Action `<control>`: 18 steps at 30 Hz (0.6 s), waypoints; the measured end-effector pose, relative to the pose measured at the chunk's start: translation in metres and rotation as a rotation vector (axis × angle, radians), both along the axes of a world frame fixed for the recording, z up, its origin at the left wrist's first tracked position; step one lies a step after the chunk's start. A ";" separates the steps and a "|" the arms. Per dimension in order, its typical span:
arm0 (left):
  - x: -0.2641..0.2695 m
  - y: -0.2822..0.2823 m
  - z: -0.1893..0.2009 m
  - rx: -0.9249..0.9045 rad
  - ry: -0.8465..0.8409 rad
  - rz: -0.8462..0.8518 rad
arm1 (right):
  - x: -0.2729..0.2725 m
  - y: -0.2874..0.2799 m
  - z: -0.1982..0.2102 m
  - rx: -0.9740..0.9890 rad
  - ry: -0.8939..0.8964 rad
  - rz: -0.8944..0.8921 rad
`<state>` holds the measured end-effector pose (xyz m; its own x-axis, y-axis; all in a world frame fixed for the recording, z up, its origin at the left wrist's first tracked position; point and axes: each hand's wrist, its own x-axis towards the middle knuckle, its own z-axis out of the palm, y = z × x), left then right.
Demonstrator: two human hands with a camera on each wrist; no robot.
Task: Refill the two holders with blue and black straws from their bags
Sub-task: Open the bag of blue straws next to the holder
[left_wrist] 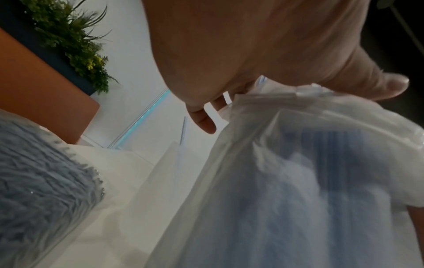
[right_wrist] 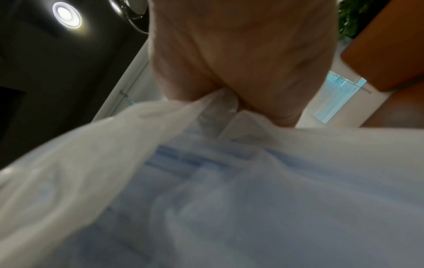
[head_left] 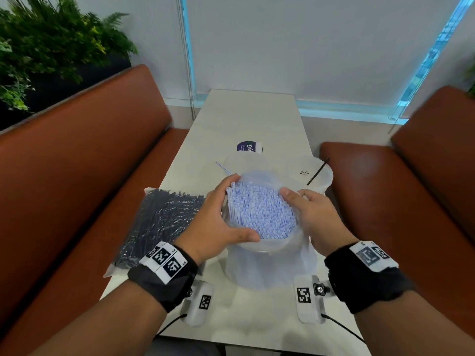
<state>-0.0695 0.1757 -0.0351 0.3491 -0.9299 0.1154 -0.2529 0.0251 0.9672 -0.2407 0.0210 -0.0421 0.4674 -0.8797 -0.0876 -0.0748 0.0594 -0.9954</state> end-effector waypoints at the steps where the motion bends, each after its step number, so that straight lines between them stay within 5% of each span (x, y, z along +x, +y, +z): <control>1: 0.001 0.001 -0.001 0.004 -0.022 -0.004 | 0.000 -0.001 0.000 -0.011 0.011 0.006; 9: 0.006 -0.002 -0.002 -0.044 -0.246 -0.045 | -0.004 -0.008 0.017 -0.179 0.138 0.249; 18: 0.009 0.004 0.006 -0.033 -0.345 -0.120 | -0.005 -0.011 0.030 -0.231 0.161 0.185</control>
